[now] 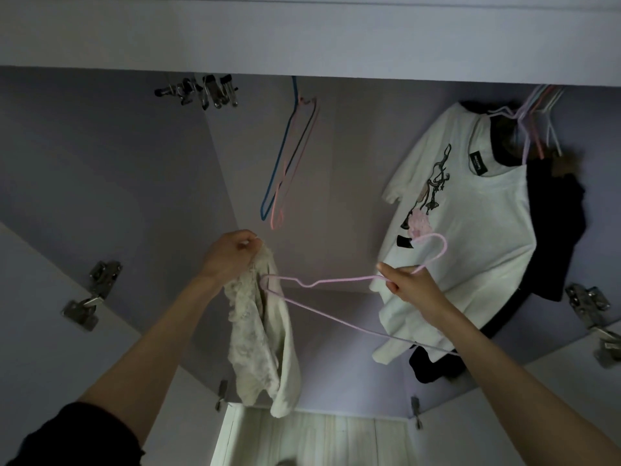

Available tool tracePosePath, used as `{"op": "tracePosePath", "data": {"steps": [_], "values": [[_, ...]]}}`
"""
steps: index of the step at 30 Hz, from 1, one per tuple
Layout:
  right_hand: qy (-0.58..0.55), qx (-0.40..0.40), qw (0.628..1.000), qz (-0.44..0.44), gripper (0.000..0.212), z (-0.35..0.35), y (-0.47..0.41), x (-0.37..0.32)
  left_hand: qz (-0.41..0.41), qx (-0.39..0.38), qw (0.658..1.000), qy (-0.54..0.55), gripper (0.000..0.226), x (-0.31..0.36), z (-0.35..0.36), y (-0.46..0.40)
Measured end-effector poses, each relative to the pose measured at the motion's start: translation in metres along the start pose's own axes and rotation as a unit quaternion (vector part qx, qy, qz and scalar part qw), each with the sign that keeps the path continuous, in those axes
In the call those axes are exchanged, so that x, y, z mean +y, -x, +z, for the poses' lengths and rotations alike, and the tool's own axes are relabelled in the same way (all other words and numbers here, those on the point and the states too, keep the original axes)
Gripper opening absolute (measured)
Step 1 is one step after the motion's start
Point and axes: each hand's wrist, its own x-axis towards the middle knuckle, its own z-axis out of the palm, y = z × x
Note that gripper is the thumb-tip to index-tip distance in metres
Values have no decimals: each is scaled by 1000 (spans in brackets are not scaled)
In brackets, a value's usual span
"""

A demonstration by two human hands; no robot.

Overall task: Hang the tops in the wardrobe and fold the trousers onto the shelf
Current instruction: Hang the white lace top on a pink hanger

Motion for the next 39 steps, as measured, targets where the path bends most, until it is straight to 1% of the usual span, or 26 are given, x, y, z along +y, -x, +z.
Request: {"op": "tracePosePath", "data": {"steps": [2, 4, 6, 7, 8, 9, 11, 13, 14, 16, 19, 21, 22, 24, 26, 27, 29, 30, 31, 32, 34, 35, 36, 38, 39], "values": [[74, -2, 997, -31, 55, 8, -2, -8, 24, -11, 999, -45, 20, 9, 3, 4], [167, -3, 985, -46, 53, 21, 0, -17, 55, -17, 996, -70, 18, 23, 7, 11], [249, -13, 967, -54, 52, 41, 5, -26, 115, -44, 991, -60, 13, 41, 16, 21], [257, -20, 964, -60, 51, 53, 8, -29, 149, -65, 985, -61, 13, 50, 21, 27], [242, -24, 968, -65, 51, 65, 11, -31, 177, -86, 978, -69, 14, 58, 27, 33], [201, -21, 977, -68, 51, 74, 13, -31, 198, -102, 972, -79, 18, 65, 31, 38], [81, -1, 995, -59, 53, 83, 16, -32, 218, -118, 964, -95, 25, 69, 34, 43], [-44, 9, 999, -27, 55, 78, 19, -32, 229, -142, 956, -114, 18, 64, 30, 44], [-78, 10, 997, -17, 58, 74, 20, -32, 241, -148, 951, -127, 19, 61, 26, 45], [-83, 9, 996, -10, 60, 67, 24, -35, 269, -128, 939, -173, 22, 53, 21, 46], [-95, 7, 995, -31, 59, 66, 28, -39, 328, -59, 909, -248, 24, 49, 17, 48], [-112, 3, 993, -36, 58, 67, 32, -45, 363, -40, 888, -279, 21, 51, 16, 50], [-121, -5, 992, -38, 58, 68, 33, -47, 372, -37, 883, -285, 19, 52, 14, 51], [-132, -45, 989, -46, 59, 68, 36, -49, 370, -41, 885, -279, 14, 54, 10, 52], [-130, -128, 981, -68, 51, 66, 38, -47, 353, -40, 894, -273, 11, 52, 3, 52], [-141, -190, 969, -68, 44, 62, 37, -45, 349, -38, 897, -270, 10, 50, 0, 52], [-201, -327, 923, -2, 34, 48, 34, -41, 344, -32, 900, -266, 9, 48, -6, 53], [-231, -371, 899, 34, 31, 39, 32, -39, 344, -28, 901, -263, 9, 47, -10, 53], [-236, -388, 889, 54, 29, 32, 30, -36, 343, -23, 902, -261, 9, 47, -14, 54], [-204, -380, 901, 54, 27, 27, 28, -33, 344, -18, 903, -258, 10, 47, -17, 55], [-65, -305, 950, 6, 32, 32, 26, -28, 344, -12, 904, -253, 10, 49, -23, 57], [-9, -270, 963, -24, 32, 38, 27, -31, 343, -11, 905, -253, 10, 49, -24, 58], [29, -254, 965, -49, 27, 46, 27, -34, 343, -12, 905, -253, 10, 50, -26, 59], [81, -278, 954, -82, 10, 61, 26, -42, 348, -18, 905, -246, 9, 50, -27, 61], [112, -288, 947, -89, 13, 67, 26, -46, 353, -23, 904, -239, 9, 50, -28, 62]]}}
